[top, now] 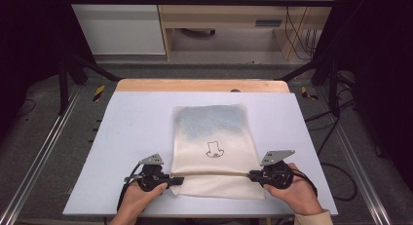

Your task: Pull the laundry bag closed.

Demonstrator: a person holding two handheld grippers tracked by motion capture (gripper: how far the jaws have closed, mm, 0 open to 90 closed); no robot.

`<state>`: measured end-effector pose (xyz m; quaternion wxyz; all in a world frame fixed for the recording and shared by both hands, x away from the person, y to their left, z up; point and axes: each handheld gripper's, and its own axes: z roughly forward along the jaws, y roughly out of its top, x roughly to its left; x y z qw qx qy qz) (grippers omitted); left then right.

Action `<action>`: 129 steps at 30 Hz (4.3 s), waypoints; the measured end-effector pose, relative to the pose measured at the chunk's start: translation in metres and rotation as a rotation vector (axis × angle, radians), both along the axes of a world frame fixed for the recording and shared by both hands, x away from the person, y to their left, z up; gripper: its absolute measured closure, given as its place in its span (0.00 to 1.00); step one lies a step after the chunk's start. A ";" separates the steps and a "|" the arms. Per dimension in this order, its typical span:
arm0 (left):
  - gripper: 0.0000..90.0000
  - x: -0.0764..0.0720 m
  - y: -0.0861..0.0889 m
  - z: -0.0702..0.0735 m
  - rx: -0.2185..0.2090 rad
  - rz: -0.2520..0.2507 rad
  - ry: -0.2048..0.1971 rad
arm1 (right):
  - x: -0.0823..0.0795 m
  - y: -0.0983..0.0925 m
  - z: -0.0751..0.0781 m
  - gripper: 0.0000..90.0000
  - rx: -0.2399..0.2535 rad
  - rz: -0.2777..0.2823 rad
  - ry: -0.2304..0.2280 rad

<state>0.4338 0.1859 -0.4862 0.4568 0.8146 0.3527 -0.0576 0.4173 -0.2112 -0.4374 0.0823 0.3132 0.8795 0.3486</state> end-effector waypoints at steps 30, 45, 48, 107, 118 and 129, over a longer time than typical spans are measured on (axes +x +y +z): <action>0.94 0.000 0.002 0.001 -0.005 0.008 -0.005 | 0.001 -0.005 -0.003 0.91 -0.016 -0.014 0.014; 0.94 0.001 0.004 0.004 -0.013 0.012 -0.011 | 0.002 -0.011 -0.011 0.91 -0.028 -0.026 0.035; 0.94 0.001 0.004 0.004 -0.014 0.013 -0.012 | 0.003 -0.012 -0.013 0.91 -0.034 -0.028 0.043; 0.12 -0.004 0.028 0.037 0.145 0.183 -0.198 | 0.010 0.002 0.003 0.08 0.056 -0.242 -0.131; 0.12 -0.010 0.048 0.054 0.238 0.268 -0.223 | 0.020 -0.015 0.006 0.09 0.065 -0.401 -0.158; 0.13 -0.003 0.079 0.057 0.286 0.352 -0.234 | 0.024 -0.031 0.004 0.09 0.023 -0.479 -0.135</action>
